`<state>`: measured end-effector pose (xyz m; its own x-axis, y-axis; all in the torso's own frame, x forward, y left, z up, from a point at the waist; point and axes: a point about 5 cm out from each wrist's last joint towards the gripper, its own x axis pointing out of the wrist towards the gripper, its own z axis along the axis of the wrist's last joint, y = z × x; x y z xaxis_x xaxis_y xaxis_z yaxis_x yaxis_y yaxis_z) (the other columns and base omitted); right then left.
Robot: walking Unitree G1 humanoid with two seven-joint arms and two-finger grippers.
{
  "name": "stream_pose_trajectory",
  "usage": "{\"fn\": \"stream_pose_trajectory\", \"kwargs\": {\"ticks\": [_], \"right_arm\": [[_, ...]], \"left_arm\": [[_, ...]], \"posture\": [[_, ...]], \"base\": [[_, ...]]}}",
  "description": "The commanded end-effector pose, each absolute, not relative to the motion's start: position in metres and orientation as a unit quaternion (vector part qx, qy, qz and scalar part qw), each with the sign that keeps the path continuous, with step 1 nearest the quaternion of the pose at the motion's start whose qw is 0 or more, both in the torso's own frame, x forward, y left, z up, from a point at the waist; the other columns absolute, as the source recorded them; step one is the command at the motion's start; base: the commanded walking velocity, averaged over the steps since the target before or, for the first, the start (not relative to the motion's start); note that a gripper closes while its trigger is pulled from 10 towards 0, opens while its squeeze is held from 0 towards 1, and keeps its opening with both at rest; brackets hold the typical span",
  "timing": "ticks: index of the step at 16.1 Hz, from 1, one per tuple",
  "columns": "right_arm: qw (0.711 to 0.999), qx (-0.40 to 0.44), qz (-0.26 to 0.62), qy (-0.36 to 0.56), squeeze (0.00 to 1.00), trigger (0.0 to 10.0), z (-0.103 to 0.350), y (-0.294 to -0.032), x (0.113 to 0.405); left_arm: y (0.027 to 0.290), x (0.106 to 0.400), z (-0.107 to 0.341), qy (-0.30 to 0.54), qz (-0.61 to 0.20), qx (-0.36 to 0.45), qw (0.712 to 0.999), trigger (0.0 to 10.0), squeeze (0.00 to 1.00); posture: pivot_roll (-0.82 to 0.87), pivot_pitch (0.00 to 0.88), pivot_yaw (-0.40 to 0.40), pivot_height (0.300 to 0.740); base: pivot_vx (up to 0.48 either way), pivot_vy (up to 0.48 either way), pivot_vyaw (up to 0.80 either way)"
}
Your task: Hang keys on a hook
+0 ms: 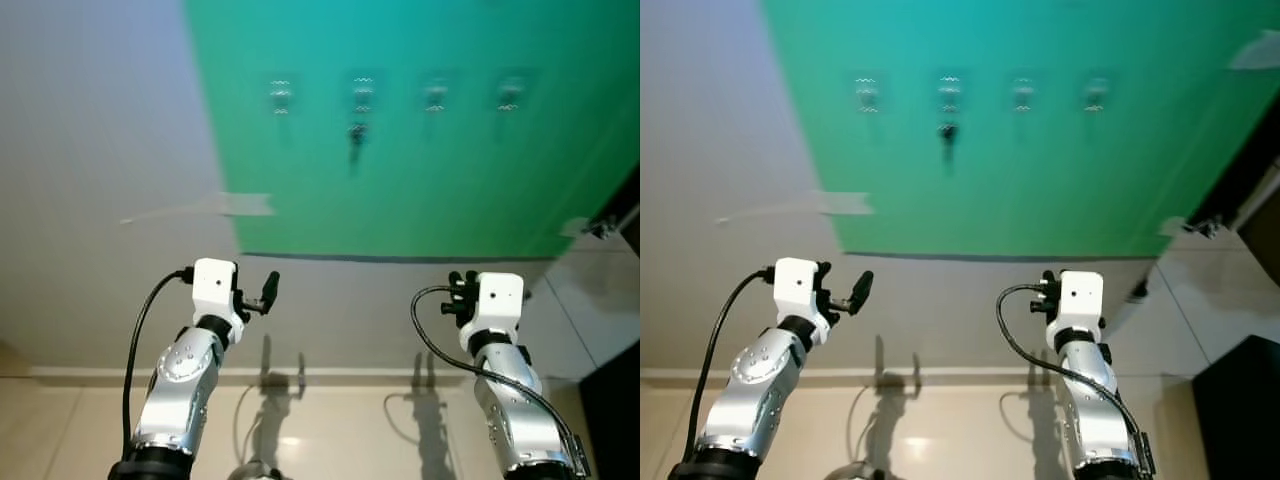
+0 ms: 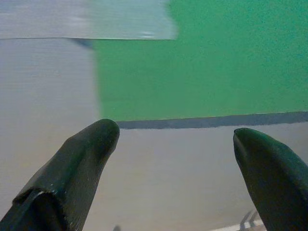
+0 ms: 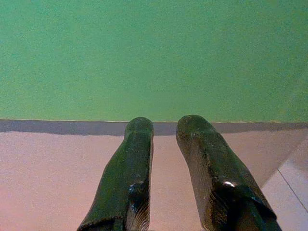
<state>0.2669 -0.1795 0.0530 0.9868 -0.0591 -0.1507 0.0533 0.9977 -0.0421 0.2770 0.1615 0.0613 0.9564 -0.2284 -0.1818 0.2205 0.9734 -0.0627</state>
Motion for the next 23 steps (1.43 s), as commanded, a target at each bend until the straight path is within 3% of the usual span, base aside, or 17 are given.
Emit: {"fn": "stream_pose_trajectory", "kwargs": {"ticks": [1, 3, 6, 11, 16, 23], "right_arm": [[0.997, -0.012, -0.026, 0.077, 0.00, 10.0, 0.053, -0.177, 0.267], [0.996, 0.002, -0.047, 0.079, 0.00, 10.0, 0.050, -0.184, 0.262], [0.998, 0.002, 0.009, 0.058, 0.00, 10.0, 0.056, -0.170, 0.262], [0.998, 0.000, 0.004, 0.063, 0.00, 10.0, 0.056, -0.171, 0.255], [0.995, -0.010, 0.055, 0.080, 0.00, 10.0, 0.045, -0.148, 0.254], [0.997, 0.010, 0.042, 0.063, 0.00, 10.0, 0.046, -0.148, 0.251]], "left_arm": [[0.164, 0.276, 0.063, 0.091, -0.112, -0.023, 0.989, 10.0, 0.00], [0.165, 0.274, 0.061, 0.091, -0.106, -0.030, 0.990, 10.0, 0.00], [0.170, 0.273, 0.064, 0.086, -0.100, -0.031, 0.991, 10.0, 0.00], [0.165, 0.266, 0.066, 0.089, -0.105, -0.042, 0.990, 10.0, 0.00], [0.184, 0.266, 0.073, 0.079, -0.083, 0.000, 0.993, 10.0, 0.00], [0.177, 0.270, 0.077, 0.066, -0.098, 0.005, 0.993, 10.0, 0.00]], "posture": [[0.00, 0.000, 0.012, 0.740], [0.01, 0.000, 0.000, 0.740], [0.01, 0.000, -0.012, 0.740], [-0.01, 0.000, 0.012, 0.740], [0.04, 0.000, -0.006, 0.740], [0.03, 0.000, 0.008, 0.740]], "base": [[0.000, 0.454, 0.00], [0.000, 0.454, 0.00], [0.000, 0.458, 0.00], [0.000, 0.464, 0.00], [0.000, 0.476, 0.00], [0.000, 0.000, -0.29]]}}
